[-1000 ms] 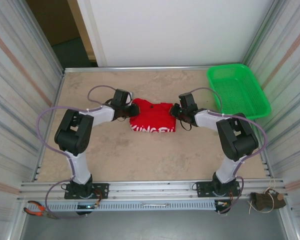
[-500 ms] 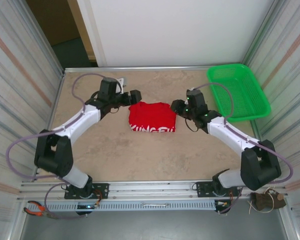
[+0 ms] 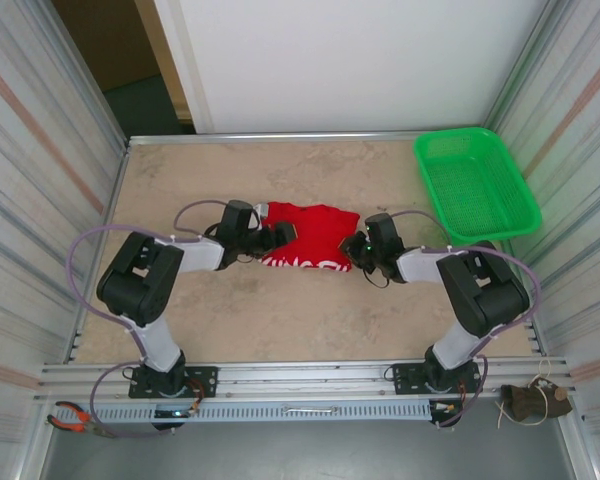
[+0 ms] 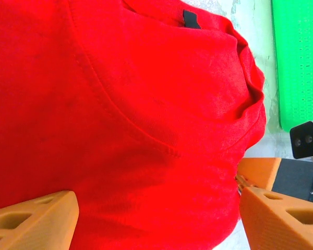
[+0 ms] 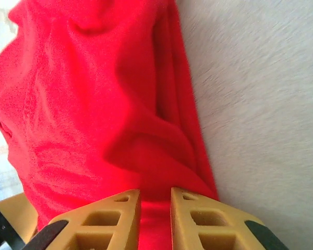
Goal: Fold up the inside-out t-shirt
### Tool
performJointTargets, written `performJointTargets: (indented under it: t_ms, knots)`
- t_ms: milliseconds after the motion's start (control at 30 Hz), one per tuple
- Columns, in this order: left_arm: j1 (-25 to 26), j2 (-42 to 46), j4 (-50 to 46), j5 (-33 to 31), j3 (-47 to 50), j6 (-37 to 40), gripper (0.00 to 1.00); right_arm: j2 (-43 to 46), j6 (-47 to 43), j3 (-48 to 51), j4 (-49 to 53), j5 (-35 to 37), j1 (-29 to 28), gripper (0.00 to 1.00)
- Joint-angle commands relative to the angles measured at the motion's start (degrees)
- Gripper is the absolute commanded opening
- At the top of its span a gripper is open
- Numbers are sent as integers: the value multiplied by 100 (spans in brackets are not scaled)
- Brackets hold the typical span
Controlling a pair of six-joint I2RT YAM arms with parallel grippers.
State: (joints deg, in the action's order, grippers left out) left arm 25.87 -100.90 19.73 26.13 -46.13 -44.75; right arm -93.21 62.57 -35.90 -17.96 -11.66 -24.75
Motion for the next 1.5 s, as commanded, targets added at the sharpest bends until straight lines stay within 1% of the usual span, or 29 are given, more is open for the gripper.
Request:
performJointTargets:
  t_ms: [0, 33, 100, 133, 200, 267, 367, 467, 633, 767, 900, 1000, 1100, 1133, 1200, 1233, 1267, 1300, 1367, 1433, 1467]
  knots:
    - [-29, 465, -446, -63, 15, 1, 82, 638, -113, -132, 495, 71, 34, 22]
    - [-45, 677, -749, -119, -113, 71, 82, 829, -279, -284, 791, 111, 12, 22]
    - [-103, 1061, -1754, -366, -609, 385, 85, 1110, -725, -732, 1454, 181, -29, 23]
    - [-127, 1158, -2180, -573, -808, 500, 90, 1120, -880, -954, 1679, 171, -30, 24]
    - [-278, 1182, -2826, -680, -1178, 781, 91, 979, -1129, -1305, 1900, 105, -21, 25]
    - [-504, 1007, -3324, -713, -1471, 1015, 92, 672, -1237, -1632, 1977, 11, -1, 26]
    - [-841, 525, -3600, -441, -1750, 1288, 92, 94, -1239, -1959, 1854, -151, 32, 26]
    - [-943, -53, -4069, -378, -2189, 1741, 91, -391, -1165, -2079, 1721, -137, 32, 25]
    - [-885, -645, -4019, 162, -2384, 1979, 90, -876, -843, -1877, 1396, -135, 102, 23]
    - [-648, -749, -3643, 690, -2302, 1941, 90, -967, -747, -1655, 1287, -92, 111, 22]
    - [-460, -786, -3061, 1144, -2030, 1588, 89, -953, -687, -1503, 1216, -66, 120, 22]
    - [-390, -841, -2431, 1392, -1718, 1179, 86, -945, -650, -1464, 1189, -73, 107, 22]
    - [-357, -878, -2122, 1395, -1556, 930, 78, -932, -607, -1455, 1164, -90, 96, 22]
    - [-370, -887, -2053, 1386, -1523, 878, 69, -910, -605, -1462, 1158, -108, 93, 22]
    - [-423, -905, -2044, 1337, -1551, 836, 42, -815, -607, -1490, 1195, -145, 93, 22]
    - [-485, -905, -2149, 1292, -1614, 860, 24, -703, -610, -1497, 1215, -190, 110, 22]
    - [-579, -880, -2359, 1220, -1709, 963, 11, -539, -626, -1499, 1260, -205, 127, 24]
    - [-663, -847, -2609, 1114, -1831, 1110, 1, -367, -659, -1514, 1344, -203, 144, 26]
    - [-890, -850, -3423, 923, -2250, 1564, 0, 73, -782, -1575, 1621, -202, 201, 34]
    - [-1182, -902, -4288, 698, -2735, 2140, 0, 569, -918, -1637, 1980, -203, 302, 45]
    - [-1311, -941, -4658, 554, -2936, 2414, 0, 790, -983, -1656, 2125, -213, 361, 48]
